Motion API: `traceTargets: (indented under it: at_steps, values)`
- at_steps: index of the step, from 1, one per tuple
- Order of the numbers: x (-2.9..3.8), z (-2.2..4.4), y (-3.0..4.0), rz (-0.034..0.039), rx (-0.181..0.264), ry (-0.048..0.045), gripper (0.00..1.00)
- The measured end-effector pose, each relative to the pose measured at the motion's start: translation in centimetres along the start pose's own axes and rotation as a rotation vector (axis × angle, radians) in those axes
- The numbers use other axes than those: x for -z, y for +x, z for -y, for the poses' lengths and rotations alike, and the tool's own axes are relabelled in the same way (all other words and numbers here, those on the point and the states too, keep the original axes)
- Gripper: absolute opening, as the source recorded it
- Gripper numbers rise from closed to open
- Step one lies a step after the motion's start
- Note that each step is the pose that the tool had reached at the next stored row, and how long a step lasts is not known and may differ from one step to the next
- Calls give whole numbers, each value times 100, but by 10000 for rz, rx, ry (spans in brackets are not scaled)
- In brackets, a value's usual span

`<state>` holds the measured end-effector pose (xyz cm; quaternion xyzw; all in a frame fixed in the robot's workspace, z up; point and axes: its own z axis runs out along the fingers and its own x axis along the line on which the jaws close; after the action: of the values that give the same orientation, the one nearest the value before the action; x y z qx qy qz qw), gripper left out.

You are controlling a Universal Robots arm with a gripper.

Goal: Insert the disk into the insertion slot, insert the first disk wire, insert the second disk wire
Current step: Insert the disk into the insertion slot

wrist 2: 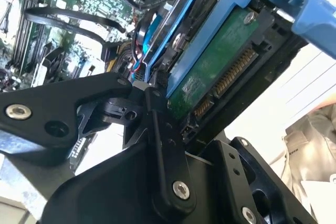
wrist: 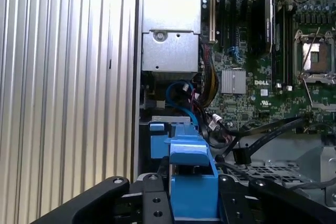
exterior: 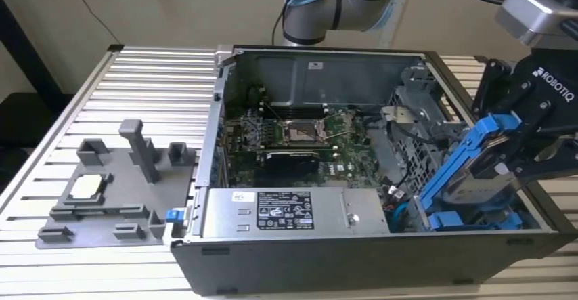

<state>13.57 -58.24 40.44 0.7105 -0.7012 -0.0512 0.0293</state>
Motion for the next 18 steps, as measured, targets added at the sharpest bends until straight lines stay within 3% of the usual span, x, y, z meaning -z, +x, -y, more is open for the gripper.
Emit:
traceTargets:
  at_steps: [3, 6, 8, 10, 18]
  values:
    - [-35, 8, 2, 17, -3, -55, 33]
    - [-52, 49, 12, 111, 0, -73, 33]
    - [1, 67, 7, 68, 4, -83, 33]
    - [-10, 69, 9, 78, 2, -84, 33]
    - [-146, 86, 13, 74, 4, -84, 33]
